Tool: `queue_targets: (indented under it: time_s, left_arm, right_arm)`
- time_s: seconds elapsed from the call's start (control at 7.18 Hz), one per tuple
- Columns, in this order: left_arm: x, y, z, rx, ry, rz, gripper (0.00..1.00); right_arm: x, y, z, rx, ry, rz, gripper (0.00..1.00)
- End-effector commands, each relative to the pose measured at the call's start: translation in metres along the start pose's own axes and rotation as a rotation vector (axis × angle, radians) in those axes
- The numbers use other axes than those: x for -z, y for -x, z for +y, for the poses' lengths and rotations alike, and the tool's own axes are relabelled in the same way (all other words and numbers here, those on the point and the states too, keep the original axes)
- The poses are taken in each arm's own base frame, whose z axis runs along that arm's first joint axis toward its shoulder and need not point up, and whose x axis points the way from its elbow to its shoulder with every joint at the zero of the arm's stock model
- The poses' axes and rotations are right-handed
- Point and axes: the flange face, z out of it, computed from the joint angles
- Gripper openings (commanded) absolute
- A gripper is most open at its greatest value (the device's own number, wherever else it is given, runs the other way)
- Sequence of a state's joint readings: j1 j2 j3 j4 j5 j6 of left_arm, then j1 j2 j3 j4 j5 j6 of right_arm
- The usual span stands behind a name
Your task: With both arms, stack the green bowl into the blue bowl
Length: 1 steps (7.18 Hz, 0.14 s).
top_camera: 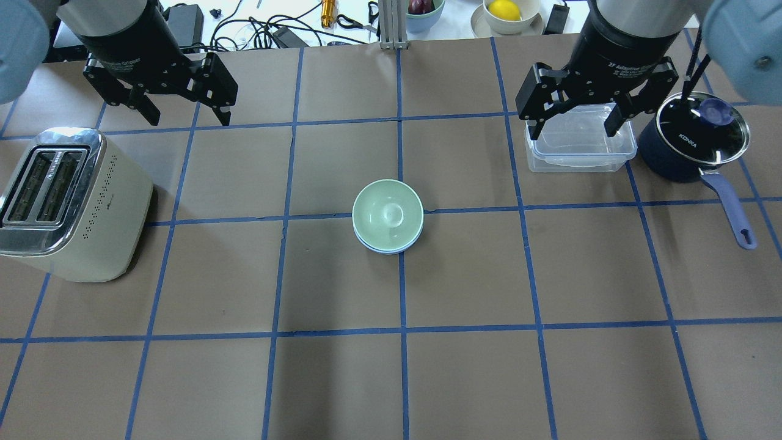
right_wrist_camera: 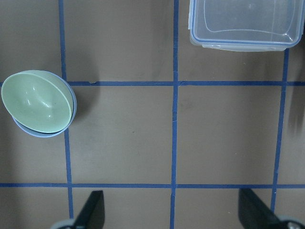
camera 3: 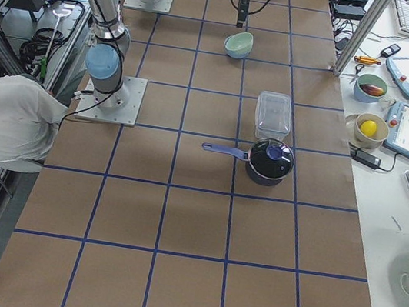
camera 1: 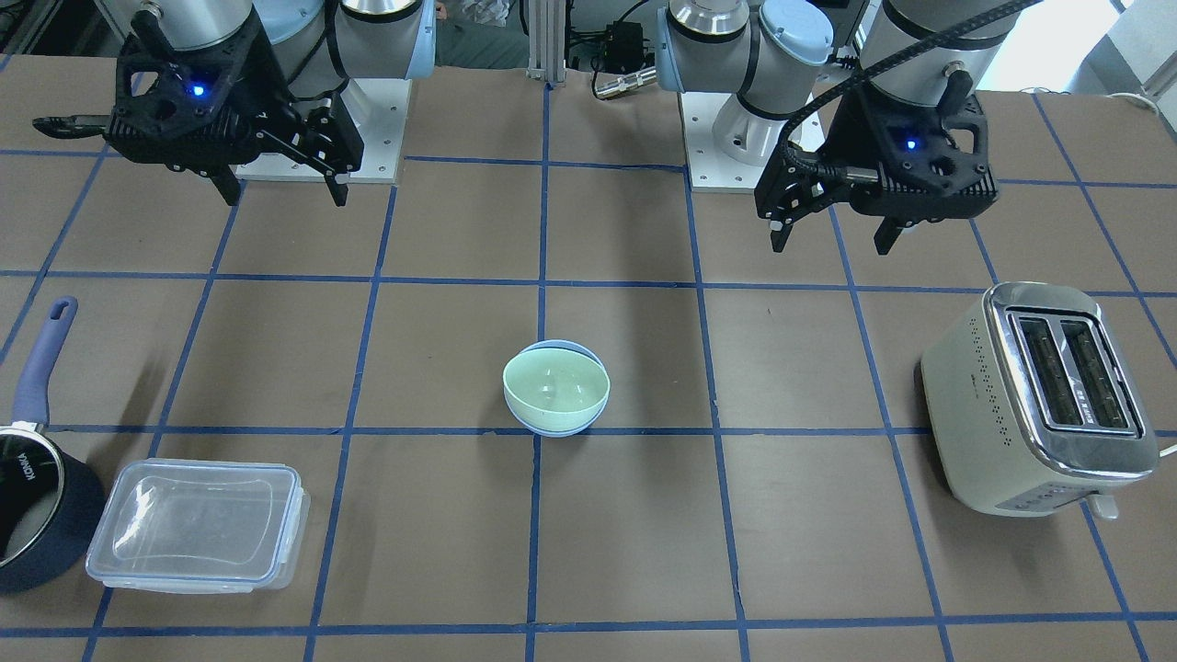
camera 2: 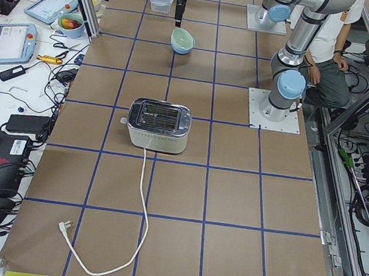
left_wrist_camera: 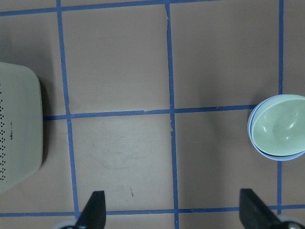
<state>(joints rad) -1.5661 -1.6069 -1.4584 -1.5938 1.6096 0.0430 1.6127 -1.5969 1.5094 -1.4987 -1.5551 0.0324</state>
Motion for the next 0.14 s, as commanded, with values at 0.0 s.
queue_targets:
  time_s: [0.0]
  left_arm:
    - [-0.0006, 0.0000, -0.0002, 0.000, 0.001, -0.001, 1.00]
  right_arm:
    - [0.0000, -0.0007, -0.0001, -0.002, 0.000, 0.005, 1.00]
